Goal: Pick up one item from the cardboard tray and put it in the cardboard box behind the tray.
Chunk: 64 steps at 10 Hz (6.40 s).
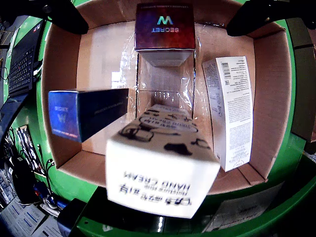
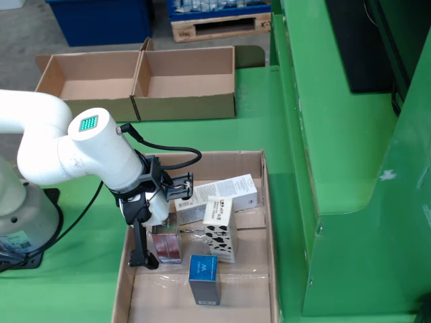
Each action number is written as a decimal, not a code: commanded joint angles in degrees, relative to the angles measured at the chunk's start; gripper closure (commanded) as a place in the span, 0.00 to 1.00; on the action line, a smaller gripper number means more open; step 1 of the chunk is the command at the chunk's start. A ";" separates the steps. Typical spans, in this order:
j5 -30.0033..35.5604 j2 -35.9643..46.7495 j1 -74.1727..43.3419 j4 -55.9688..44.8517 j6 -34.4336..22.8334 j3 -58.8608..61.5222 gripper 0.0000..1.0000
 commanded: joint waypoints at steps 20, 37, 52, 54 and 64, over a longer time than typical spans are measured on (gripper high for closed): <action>0.77 -8.26 -1.95 2.00 -1.68 7.79 0.00; 0.77 -8.26 -1.95 2.00 -1.68 7.79 1.00; 3.78 -22.68 -4.84 -48.44 -2.51 72.88 1.00; 2.52 -26.32 -4.56 -50.26 -1.10 84.90 1.00; -13.73 -24.17 -1.86 -13.40 -1.36 84.90 1.00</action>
